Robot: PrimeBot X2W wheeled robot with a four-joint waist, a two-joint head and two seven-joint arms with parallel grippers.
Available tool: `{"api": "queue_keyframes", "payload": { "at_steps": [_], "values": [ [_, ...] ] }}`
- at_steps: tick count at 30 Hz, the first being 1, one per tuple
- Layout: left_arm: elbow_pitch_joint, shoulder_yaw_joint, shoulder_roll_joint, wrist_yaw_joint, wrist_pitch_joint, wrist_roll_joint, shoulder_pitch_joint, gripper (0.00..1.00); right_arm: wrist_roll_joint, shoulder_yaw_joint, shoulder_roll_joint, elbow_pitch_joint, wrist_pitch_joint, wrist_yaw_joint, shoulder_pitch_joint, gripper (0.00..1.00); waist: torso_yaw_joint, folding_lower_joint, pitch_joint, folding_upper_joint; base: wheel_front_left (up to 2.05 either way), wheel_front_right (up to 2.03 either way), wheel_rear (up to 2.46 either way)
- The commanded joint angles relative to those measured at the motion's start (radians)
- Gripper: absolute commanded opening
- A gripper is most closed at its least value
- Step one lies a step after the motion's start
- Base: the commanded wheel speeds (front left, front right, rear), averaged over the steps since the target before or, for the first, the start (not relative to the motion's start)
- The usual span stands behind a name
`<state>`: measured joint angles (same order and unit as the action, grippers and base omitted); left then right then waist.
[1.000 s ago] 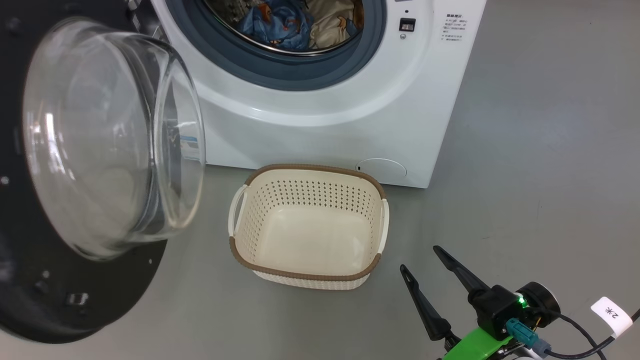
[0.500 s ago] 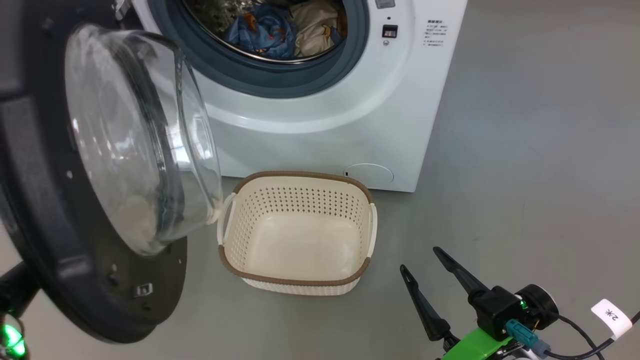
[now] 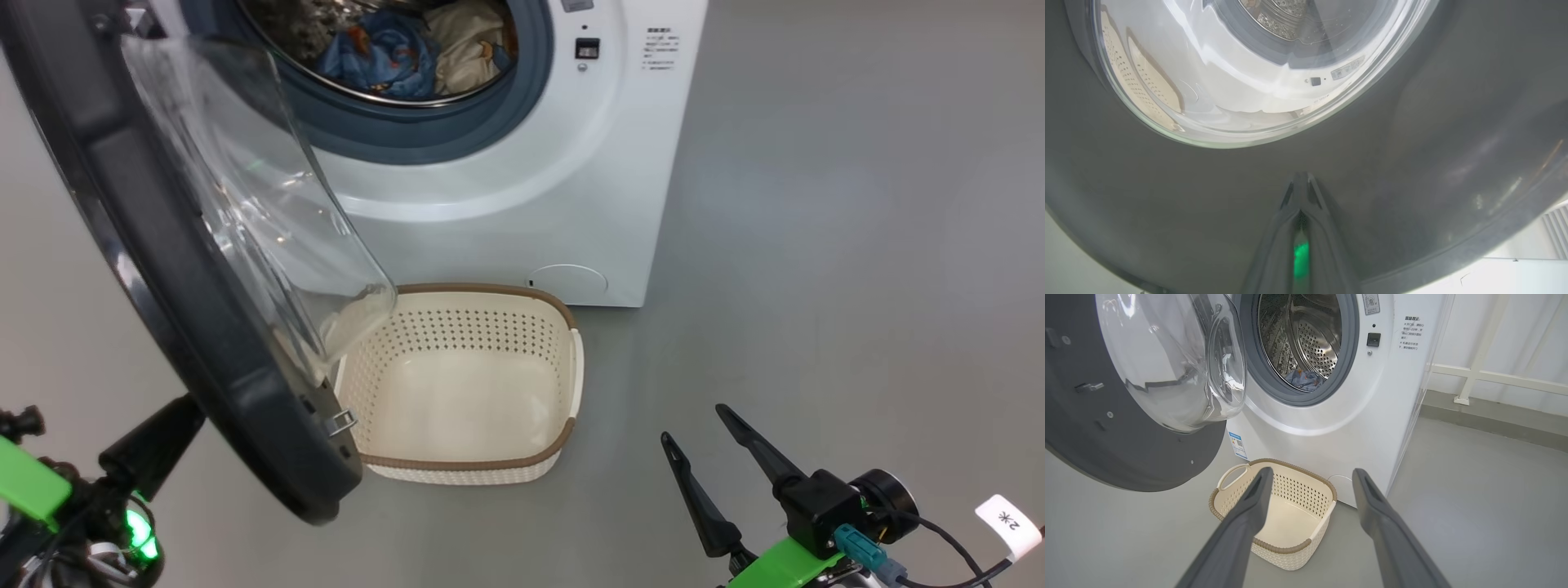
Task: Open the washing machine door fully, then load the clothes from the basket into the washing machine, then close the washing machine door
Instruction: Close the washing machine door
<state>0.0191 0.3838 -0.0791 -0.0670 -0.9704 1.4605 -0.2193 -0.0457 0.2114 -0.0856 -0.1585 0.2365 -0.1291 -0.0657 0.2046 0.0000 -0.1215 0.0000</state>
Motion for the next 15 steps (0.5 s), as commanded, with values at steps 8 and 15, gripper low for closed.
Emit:
{"api": "queue_keyframes", "payload": {
  "at_steps": [8, 15],
  "values": [
    [0.028, -0.033, 0.024, 0.024, 0.088, 0.049, -0.016, 0.00, 0.006, 0.013, 0.012, 0.019, 0.014, -0.002, -0.012, 1.00, -0.082, 0.0000, -0.006, 0.0000, 0.00, 0.00, 0.00],
    [0.071, -0.092, 0.028, 0.051, 0.185, 0.106, -0.028, 0.00, 0.005, 0.009, 0.014, 0.016, 0.018, -0.002, -0.014, 1.00, -0.138, 0.0000, -0.007, 0.0000, 0.00, 0.00, 0.00]
  ]
}}
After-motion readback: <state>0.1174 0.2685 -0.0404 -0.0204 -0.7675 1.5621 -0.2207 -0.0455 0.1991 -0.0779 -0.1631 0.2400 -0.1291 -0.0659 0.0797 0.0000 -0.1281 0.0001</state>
